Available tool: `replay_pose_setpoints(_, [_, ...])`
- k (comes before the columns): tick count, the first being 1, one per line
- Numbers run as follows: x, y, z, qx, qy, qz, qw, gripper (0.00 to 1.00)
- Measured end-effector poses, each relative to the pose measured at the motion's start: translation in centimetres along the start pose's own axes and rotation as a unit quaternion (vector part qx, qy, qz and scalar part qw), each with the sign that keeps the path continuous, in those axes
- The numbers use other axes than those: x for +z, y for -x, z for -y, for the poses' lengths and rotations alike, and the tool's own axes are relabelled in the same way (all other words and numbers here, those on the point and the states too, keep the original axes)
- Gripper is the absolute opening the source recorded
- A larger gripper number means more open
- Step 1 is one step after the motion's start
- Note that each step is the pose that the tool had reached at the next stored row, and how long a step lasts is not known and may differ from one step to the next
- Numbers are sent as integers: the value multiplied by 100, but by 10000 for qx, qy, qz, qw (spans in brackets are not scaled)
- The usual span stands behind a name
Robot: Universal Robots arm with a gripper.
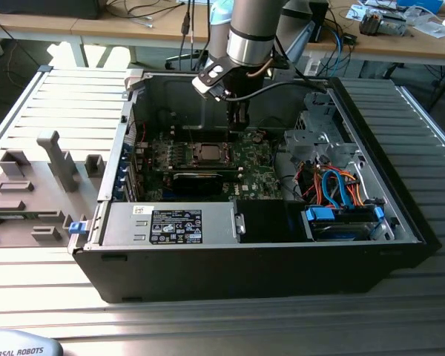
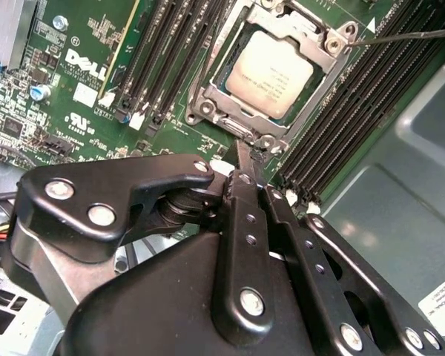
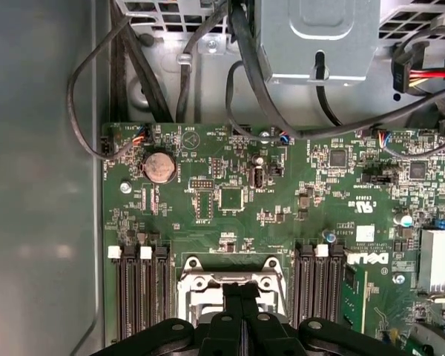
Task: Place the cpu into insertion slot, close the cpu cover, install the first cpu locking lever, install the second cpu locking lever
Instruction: 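Close the cpu cover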
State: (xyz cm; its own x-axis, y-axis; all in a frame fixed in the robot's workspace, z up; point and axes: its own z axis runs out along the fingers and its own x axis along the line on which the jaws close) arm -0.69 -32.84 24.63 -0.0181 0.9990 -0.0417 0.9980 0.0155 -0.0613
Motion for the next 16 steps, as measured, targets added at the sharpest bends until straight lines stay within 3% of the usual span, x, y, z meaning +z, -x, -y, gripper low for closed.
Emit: replay_pose_setpoints(16, [17, -2, 87, 0, 0, 0, 10000, 11])
